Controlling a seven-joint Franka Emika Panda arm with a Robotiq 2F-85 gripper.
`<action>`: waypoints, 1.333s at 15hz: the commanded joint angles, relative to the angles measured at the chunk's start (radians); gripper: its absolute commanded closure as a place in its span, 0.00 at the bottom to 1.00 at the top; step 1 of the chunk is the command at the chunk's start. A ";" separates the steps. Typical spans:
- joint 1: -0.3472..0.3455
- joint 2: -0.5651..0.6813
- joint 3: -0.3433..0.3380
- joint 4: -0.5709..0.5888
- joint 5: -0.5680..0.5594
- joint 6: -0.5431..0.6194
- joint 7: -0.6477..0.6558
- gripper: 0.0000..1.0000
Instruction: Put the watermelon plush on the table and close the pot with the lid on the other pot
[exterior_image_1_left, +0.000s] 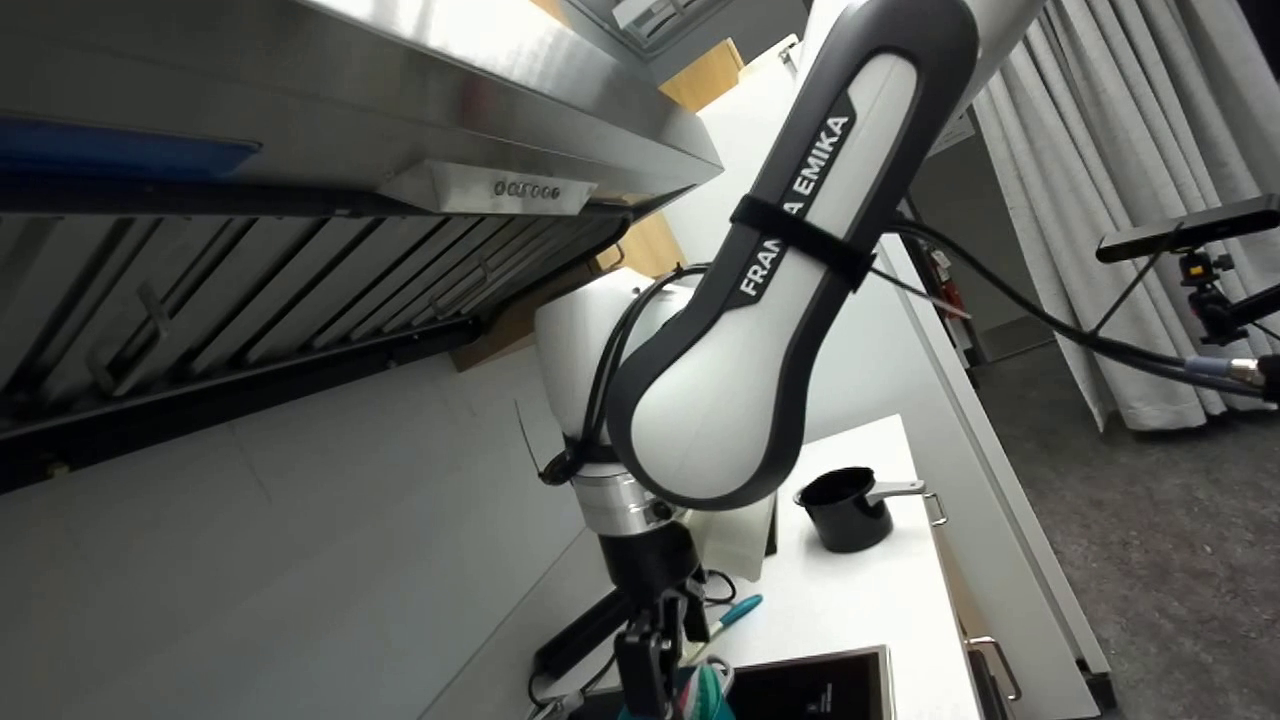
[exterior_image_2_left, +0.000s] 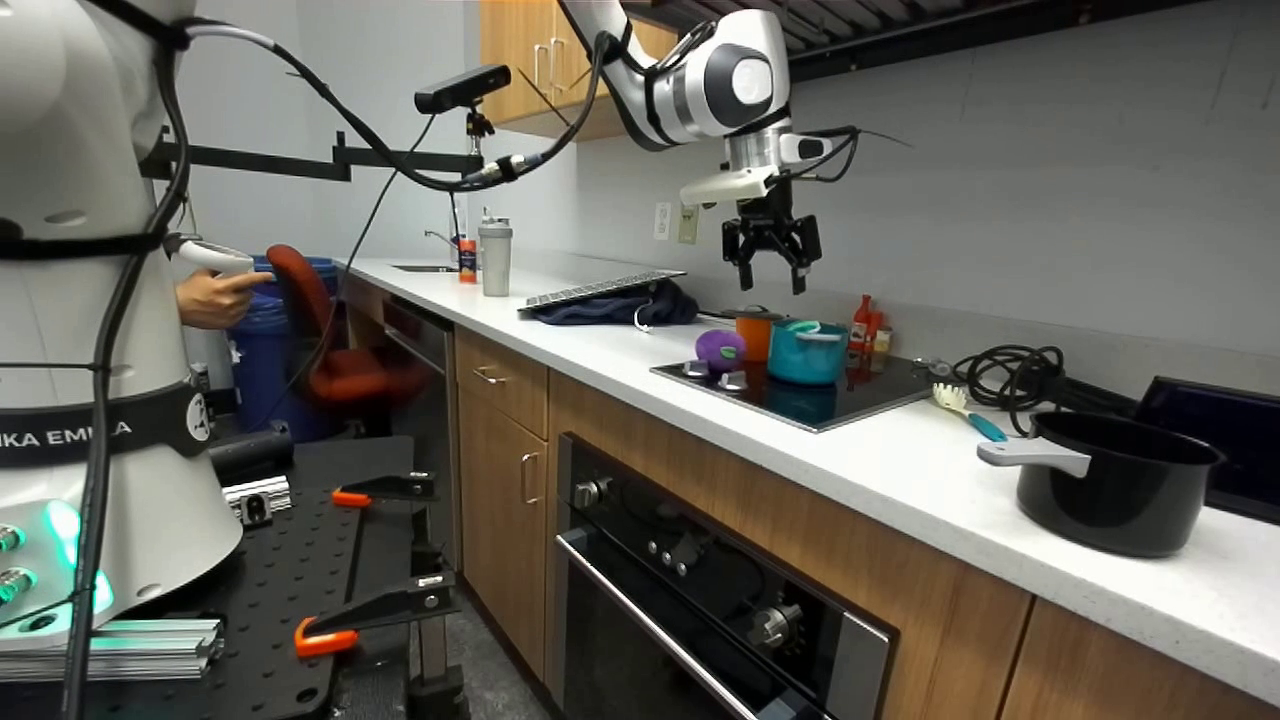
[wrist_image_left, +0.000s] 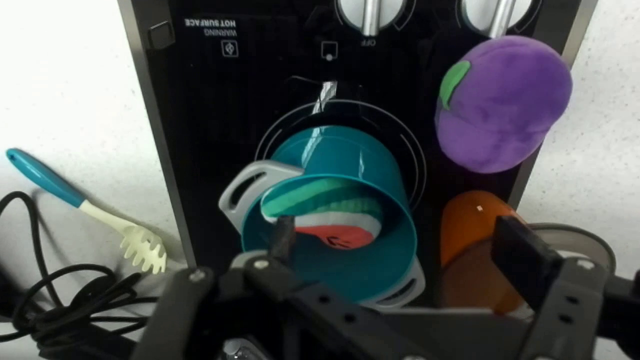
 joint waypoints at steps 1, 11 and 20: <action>0.054 0.085 -0.044 0.134 -0.031 -0.062 0.083 0.00; 0.051 0.072 -0.044 0.096 -0.009 -0.040 0.084 0.00; 0.066 0.073 -0.060 0.094 -0.008 -0.029 0.189 0.00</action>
